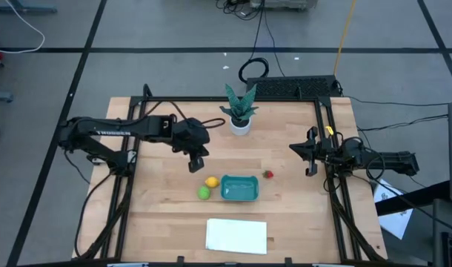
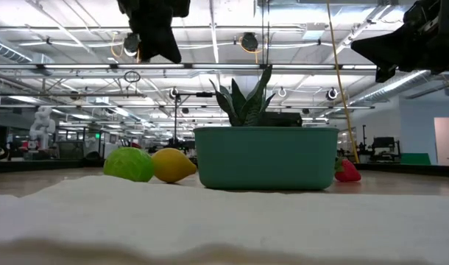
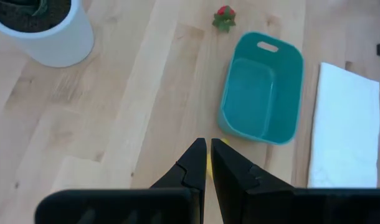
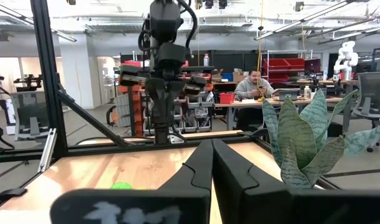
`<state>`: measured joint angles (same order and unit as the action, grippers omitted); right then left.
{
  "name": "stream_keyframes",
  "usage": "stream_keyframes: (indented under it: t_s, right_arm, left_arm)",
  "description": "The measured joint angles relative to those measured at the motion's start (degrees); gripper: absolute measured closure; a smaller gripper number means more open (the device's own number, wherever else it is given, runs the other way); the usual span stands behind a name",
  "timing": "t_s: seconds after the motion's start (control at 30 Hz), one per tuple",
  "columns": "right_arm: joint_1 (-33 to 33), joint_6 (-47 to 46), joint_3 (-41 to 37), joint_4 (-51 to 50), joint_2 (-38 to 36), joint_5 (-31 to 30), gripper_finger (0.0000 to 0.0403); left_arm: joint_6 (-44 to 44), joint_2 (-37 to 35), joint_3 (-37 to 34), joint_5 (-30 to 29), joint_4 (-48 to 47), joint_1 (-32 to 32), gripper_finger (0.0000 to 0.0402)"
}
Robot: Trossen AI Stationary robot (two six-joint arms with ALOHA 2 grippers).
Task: Pick and placing Produce into tupperware
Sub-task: Put the yellow lemon into the green bin
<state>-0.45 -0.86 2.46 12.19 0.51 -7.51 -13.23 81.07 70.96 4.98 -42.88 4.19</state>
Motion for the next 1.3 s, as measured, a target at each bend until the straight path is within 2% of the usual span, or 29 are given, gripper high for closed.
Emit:
stream_keyframes:
  t_s: [0.17, 0.4, 0.53, 0.73, 1.3]
  right_arm:
    - [0.0, 0.0, 0.0, 0.0, 0.0, 0.0, 0.0403]
    - [0.0, -0.2, 0.0, -0.1, 0.6, -0.3, 0.0403]
    - [0.0, -0.4, 0.0, -0.1, 1.0, -0.3, 0.0403]
    - [0.0, -0.4, 0.0, 0.0, 1.0, -0.3, 0.0403]
    - [0.0, -0.4, 0.0, 0.0, 1.0, -0.3, 0.0403]
  left_arm:
    - [-0.5, 3.8, 3.6, 1.0, -3.4, -0.7, 0.0376]
    - [0.0, 12.2, 10.3, 1.1, -15.0, -2.6, 0.0376]
    - [0.9, 15.7, 13.1, 1.1, -17.3, -3.8, 0.0376]
    - [4.2, 17.4, 13.4, 1.0, -17.1, -5.6, 0.0376]
    - [3.6, 17.2, 13.2, -0.9, -13.3, -7.3, 0.0376]
